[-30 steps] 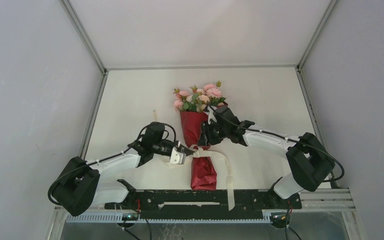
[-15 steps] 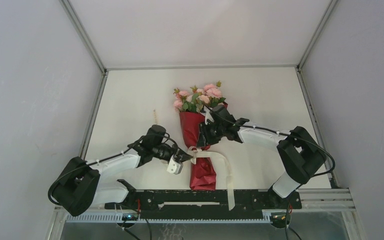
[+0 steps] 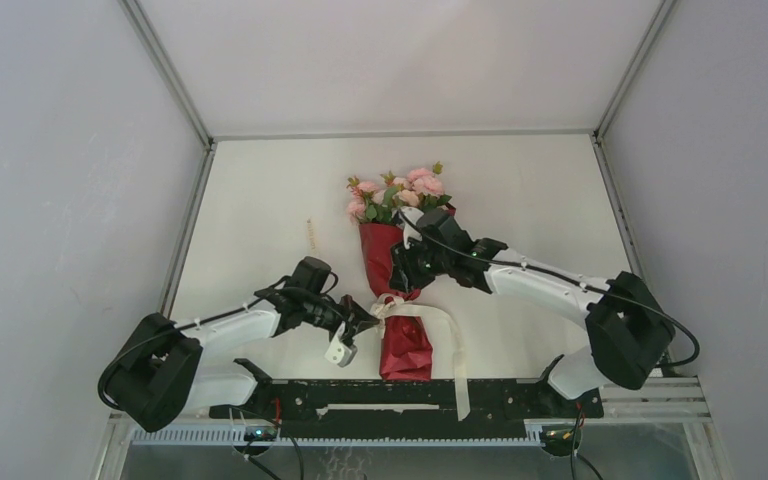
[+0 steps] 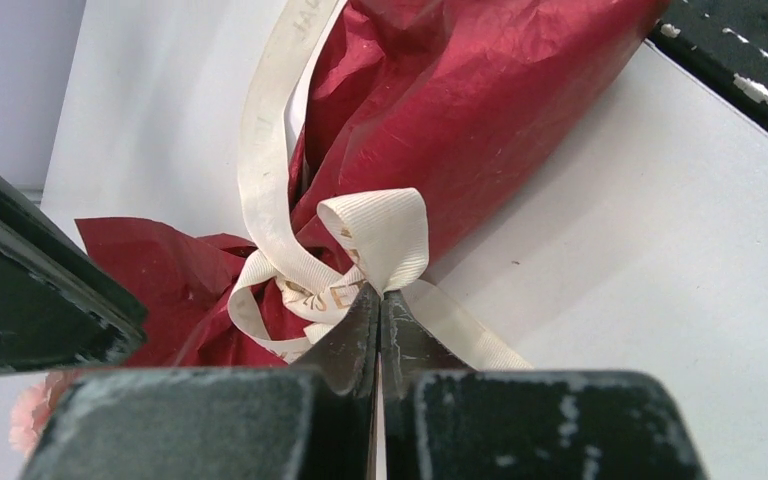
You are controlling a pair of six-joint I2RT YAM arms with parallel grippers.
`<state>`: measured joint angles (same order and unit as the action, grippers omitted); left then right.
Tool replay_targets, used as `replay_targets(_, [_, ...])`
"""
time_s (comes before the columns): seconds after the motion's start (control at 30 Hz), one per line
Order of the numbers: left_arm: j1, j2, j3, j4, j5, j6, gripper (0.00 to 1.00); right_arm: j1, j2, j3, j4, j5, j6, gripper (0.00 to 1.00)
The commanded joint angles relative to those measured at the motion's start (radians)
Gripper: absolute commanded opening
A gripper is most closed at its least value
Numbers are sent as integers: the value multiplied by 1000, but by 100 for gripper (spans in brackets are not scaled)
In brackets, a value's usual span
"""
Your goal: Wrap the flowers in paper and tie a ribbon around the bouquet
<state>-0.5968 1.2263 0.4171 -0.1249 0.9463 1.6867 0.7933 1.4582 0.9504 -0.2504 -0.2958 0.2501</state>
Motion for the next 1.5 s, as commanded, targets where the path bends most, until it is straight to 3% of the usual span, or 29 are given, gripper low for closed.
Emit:
replay_targets(0.0, [7,9,-17,-13,6,78,0,38,70,72,-21,67,-63,48])
replay_targets(0.27, [7,5,-21,-22,-27,95,0,59,150,118,-81,101,-100,53])
replay_targets(0.47, [6,14,-27,-21,-68,107,0,60,169,119,-96,88,-102,47])
replay_targets(0.53, [6,15,-32,-19,-84,118,0,61,170,118,-104,100,-98,36])
replay_targets(0.57, [6,15,-37,-20,-94,130,2,61,167,118,-108,105,-98,30])
replay_targets(0.67, [6,8,-42,-55,-160,198,19,61,151,118,-110,107,-97,17])
replay_targets(0.77, [9,-29,-19,-124,-246,223,34,60,132,118,-111,98,-75,12])
replay_targets(0.87, [17,-86,24,-297,-306,288,42,60,109,118,-121,106,-57,9])
replay_targets(0.97, [30,-138,60,-444,-339,336,44,59,92,118,-127,113,-45,5])
replay_targets(1.07, [31,-169,134,-523,-251,182,45,55,76,111,-126,106,-29,3])
replay_targets(1.17, [21,-176,203,-459,-79,-180,41,42,51,89,-101,72,-11,2])
replay_targets(1.33, [-32,-120,188,-140,-21,-729,37,9,10,34,-33,1,23,1])
replay_targets(1.47, [-111,-36,143,281,-168,-1139,37,-15,1,10,1,-37,45,1])
